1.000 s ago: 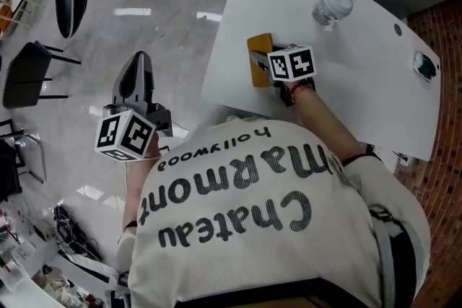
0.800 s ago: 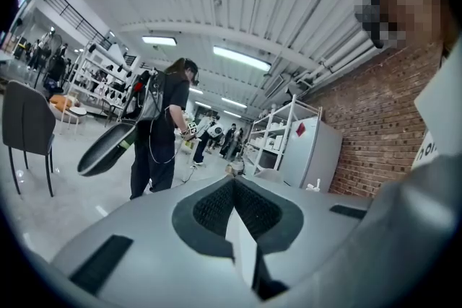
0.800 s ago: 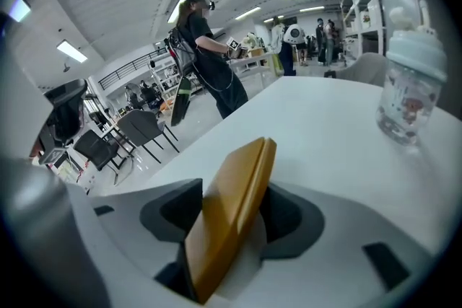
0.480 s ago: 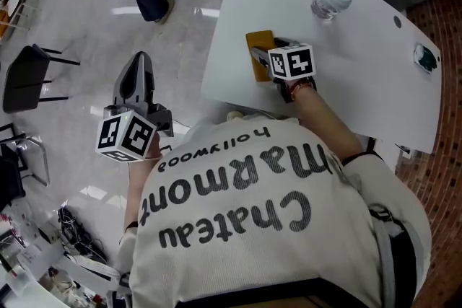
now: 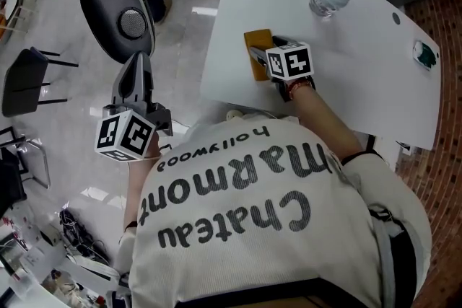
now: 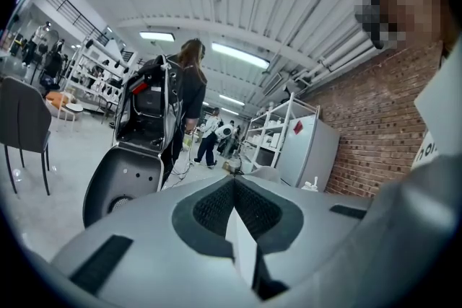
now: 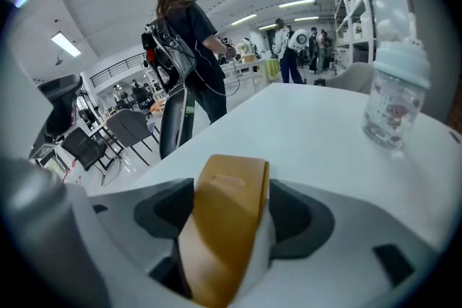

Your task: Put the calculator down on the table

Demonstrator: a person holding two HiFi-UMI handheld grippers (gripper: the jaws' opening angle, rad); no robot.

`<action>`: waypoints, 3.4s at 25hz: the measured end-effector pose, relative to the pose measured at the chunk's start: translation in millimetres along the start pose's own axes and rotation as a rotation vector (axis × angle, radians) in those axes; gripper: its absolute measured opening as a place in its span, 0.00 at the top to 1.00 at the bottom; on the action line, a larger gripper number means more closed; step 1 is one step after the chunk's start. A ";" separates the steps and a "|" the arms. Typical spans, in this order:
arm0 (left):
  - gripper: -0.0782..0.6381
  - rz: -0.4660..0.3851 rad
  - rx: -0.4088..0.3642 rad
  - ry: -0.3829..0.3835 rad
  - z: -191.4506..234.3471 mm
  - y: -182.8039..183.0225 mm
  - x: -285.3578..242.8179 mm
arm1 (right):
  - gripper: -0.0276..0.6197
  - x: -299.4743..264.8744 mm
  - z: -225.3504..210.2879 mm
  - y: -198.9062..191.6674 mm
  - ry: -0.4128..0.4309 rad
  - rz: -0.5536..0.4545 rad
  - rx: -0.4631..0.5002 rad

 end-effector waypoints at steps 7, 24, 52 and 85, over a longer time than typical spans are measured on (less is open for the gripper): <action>0.89 0.002 -0.003 -0.010 -3.2 0.3 -3.4 | 0.44 -0.9 -1.9 0.5 0.005 0.002 -0.013; 0.89 -0.002 -0.003 -0.016 -11.9 -2.5 -12.2 | 0.43 -1.8 -10.1 -0.5 0.024 0.008 -0.075; 0.89 0.058 0.008 -0.009 32.0 4.8 24.5 | 0.47 -2.3 -10.8 2.8 -0.006 -0.011 -0.143; 0.89 0.097 0.023 -0.018 36.6 -6.6 49.0 | 0.48 -3.3 -7.2 4.4 -0.056 0.038 -0.235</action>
Point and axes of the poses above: the fingertips, and each gripper's own axes: x backward along the fingers, z to its left, y out of its top, the point moved 5 cm from there along x, backward along the fingers, and after that the axes turned 7 degrees about y, right-handed, at the moved point
